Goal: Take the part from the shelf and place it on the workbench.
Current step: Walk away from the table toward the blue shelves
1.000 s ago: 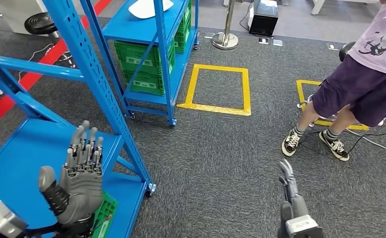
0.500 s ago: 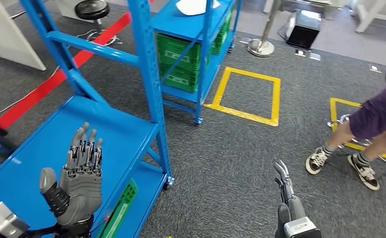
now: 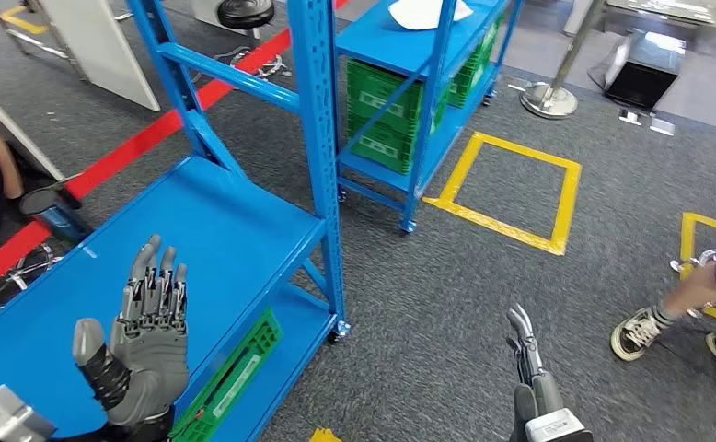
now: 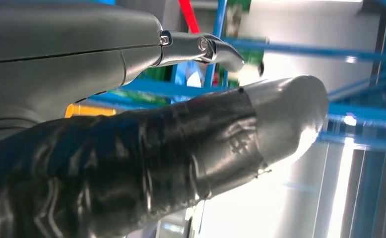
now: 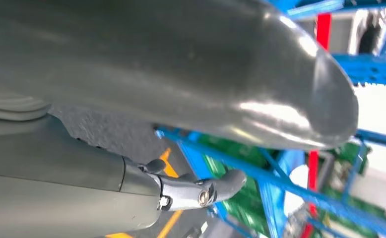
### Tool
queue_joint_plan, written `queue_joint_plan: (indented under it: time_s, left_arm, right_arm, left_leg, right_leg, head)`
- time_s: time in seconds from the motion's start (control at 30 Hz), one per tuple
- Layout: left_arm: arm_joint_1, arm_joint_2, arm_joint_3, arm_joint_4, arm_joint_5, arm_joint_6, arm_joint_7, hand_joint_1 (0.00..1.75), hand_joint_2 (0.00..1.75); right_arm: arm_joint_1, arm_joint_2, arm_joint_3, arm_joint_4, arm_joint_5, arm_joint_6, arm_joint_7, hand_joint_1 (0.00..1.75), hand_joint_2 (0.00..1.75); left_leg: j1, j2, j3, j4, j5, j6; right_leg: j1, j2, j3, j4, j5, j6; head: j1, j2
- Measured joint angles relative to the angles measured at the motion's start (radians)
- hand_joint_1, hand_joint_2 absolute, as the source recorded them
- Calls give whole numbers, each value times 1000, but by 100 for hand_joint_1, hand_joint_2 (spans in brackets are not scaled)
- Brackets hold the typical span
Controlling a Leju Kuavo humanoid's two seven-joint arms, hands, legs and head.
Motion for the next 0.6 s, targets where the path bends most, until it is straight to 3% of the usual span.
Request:
queue_joint_plan:
  time_s: [0.07, 0.1, 0.13, 0.2, 0.23, 0.27, 0.33, 0.4, 0.47, 0.53, 0.57, 0.6]
  left_arm:
    - [0, 2, -1, 1, 4, 4, 3, 0, 0]
    - [0, 4, -1, 1, 5, 5, 5, 0, 0]
    - [0, 5, -1, 1, 7, 5, 7, 0, 0]
    - [-2, 6, -1, 1, 8, 4, 10, 0, 0]
    - [-4, 6, -1, 1, 8, 3, 10, 0, 0]
    - [-5, 6, -1, 0, 8, 2, 11, 0, 0]
    - [-3, 7, -1, -1, 9, 0, 11, 0, 0]
    - [-2, 8, -1, -2, 10, -1, 12, 0, 0]
    - [-3, 8, -1, -2, 11, -3, 11, 0, 0]
    - [-2, 8, -1, -1, 11, -4, 12, 0, 0]
    - [-1, 8, -1, -1, 11, -4, 12, 0, 0]
    - [-1, 8, -1, -1, 12, -6, 12, 0, 0]
  right_arm:
    - [-8, 0, 0, 4, -2, 0, 3, 0, 0]
    - [-13, 0, 0, 6, -2, 0, 5, 0, 0]
    - [-19, 0, 0, 7, -3, 0, 8, 0, 0]
    - [-26, 0, 0, 8, -3, 0, 12, 0, 0]
    - [-28, 0, 0, 8, -2, 0, 13, 0, 0]
    - [-30, 0, 0, 8, -2, 0, 13, 0, 0]
    - [-34, 0, 1, 8, -2, 0, 14, 0, 0]
    - [-37, 0, 2, 9, -1, 0, 13, 0, 0]
    - [-37, 0, 3, 9, -1, 0, 14, 0, 0]
    - [-36, 0, 3, 11, -1, 0, 14, 0, 0]
    - [-35, 0, 4, 12, -1, 0, 14, 0, 0]
    - [-35, 0, 4, 12, -1, 0, 14, 0, 0]
  left_leg:
    - [0, 14, -18, 65, -19, -1]
    - [0, 19, 3, 42, -4, 1]
    - [-2, 32, 44, -19, 22, 4]
    - [-10, 80, 132, -159, 56, 14]
    - [-15, 96, 159, -202, 62, 21]
    - [-19, 101, 165, -218, 62, 26]
    - [-18, 77, 162, -220, 70, 37]
    - [-13, 54, 163, -227, 80, 47]
    - [-8, 31, 162, -229, 89, 53]
    - [-8, 5, 155, -227, 94, 54]
    - [-8, -10, 153, -226, 96, 54]
    - [-7, -24, 151, -224, 96, 53]
  right_leg:
    - [4, -30, -6, 3, 0, -1]
    - [5, -44, -7, 5, 0, -1]
    - [6, -58, -8, 7, 0, 0]
    - [10, -81, -9, 15, -4, 6]
    - [11, -91, -10, 19, -6, 11]
    - [13, -101, -11, 22, -7, 16]
    - [13, -117, -11, 24, -7, 25]
    - [9, -85, -25, 55, -33, 38]
    - [2, -29, -70, 161, -95, 50]
    - [-5, -9, -123, 289, -146, 56]
    - [-8, -8, -135, 316, -146, 58]
    - [-11, -6, -129, 303, -127, 59]
  head:
    - [-6, 0]
    - [-10, 0]
    - [-14, 0]
    - [-20, 0]
    - [-20, 0]
    - [-19, 0]
    - [-17, 0]
    - [-13, 0]
    - [-3, 0]
    - [6, 0]
    - [9, 0]
    - [11, 0]
